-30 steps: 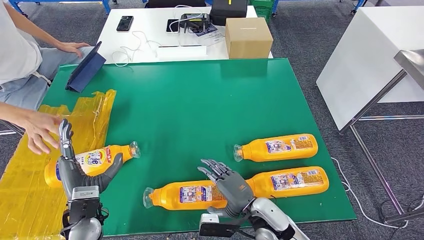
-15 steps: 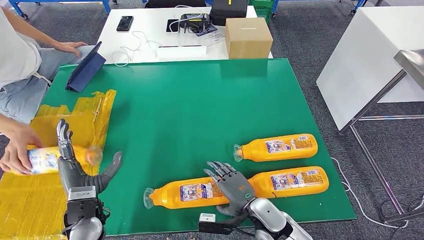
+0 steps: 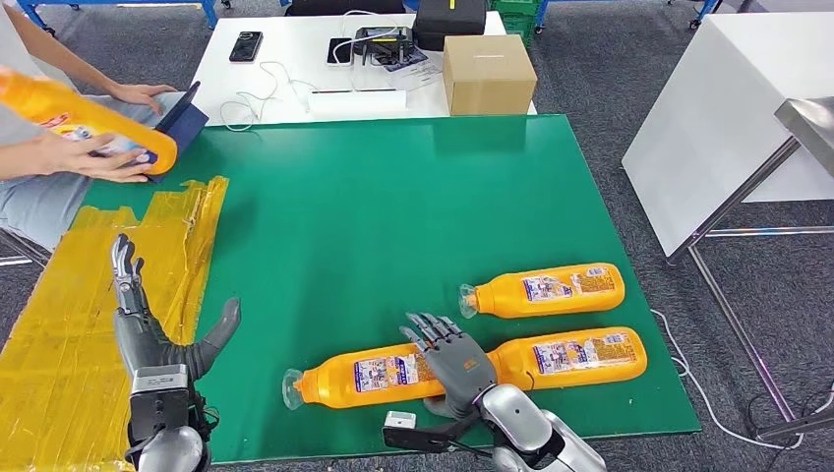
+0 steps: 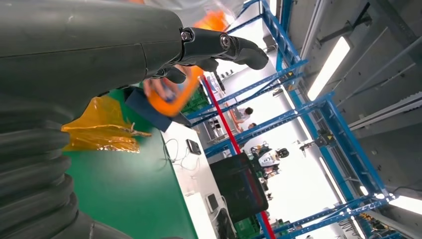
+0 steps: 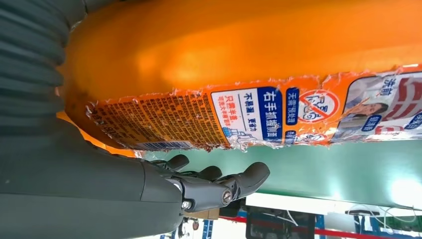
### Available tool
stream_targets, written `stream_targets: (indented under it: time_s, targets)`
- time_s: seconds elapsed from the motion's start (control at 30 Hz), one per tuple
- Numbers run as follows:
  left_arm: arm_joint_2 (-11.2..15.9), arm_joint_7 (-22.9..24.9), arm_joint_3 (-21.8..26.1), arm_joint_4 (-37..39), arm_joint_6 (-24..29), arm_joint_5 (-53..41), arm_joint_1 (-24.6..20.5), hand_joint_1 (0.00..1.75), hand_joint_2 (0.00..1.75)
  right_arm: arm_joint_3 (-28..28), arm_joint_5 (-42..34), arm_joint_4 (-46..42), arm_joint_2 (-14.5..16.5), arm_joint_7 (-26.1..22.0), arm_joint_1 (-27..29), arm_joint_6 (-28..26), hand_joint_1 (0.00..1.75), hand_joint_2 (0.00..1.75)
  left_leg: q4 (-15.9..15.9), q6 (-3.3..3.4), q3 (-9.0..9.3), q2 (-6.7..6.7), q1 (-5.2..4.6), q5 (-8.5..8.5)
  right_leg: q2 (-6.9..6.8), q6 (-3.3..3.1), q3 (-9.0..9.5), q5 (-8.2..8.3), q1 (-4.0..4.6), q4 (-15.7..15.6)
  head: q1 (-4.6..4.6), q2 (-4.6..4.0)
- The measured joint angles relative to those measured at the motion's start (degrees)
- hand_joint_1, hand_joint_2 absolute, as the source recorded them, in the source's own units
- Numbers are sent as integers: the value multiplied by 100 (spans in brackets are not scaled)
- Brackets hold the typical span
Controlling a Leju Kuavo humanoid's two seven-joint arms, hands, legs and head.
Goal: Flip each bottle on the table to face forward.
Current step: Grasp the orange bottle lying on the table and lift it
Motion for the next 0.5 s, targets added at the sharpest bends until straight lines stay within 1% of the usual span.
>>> stream_targets:
  time_s: [0.27, 0.3, 0.33, 0.4, 0.43, 0.47, 0.5]
  targets:
    - [-44, -41, 15, 0, -31, 126, -2, 0, 175, 4, 188, 526, 202, 136, -245, -42, 0, 175, 0, 0, 13, 4, 1, 0, 2, 0, 7, 0, 1, 0, -1, 0]
    - [-50, -42, 15, 0, -40, 145, -3, 0, 175, 4, 200, 611, 237, 151, -284, -44, 16, 175, 0, 0, 16, 5, 1, 0, 2, 0, 9, 0, 1, 0, 0, 0]
    - [-54, -43, 16, 1, -49, 169, -3, 0, 175, 3, 201, 697, 274, 159, -321, -42, 49, 175, 0, 0, 19, 6, 1, 0, 2, 0, 11, 0, 1, 0, 0, 0]
    - [-58, -48, 16, 6, -68, 222, -6, 0, 175, 3, 196, 883, 349, 164, -395, -39, 126, 175, -1, 0, 24, 7, 1, 0, 3, 0, 14, 0, 2, 0, 0, 0]
    - [-60, -51, 17, 13, -76, 247, -8, 0, 175, 4, 194, 974, 382, 163, -430, -39, 151, 175, -1, 0, 27, 7, 1, 0, 3, -1, 16, 0, 2, -1, 0, 0]
    - [-61, -55, 17, 21, -86, 270, -11, 0, 175, 4, 195, 1061, 411, 162, -467, -37, 157, 175, -1, 0, 30, 8, 1, 0, 3, -1, 19, 0, 2, -1, 0, 0]
    - [-61, -59, 17, 31, -96, 288, -14, 0, 175, 5, 197, 1140, 435, 159, -502, -33, 158, 175, -1, 0, 34, 8, 1, 0, 3, -1, 21, 0, 1, -1, 0, 0]
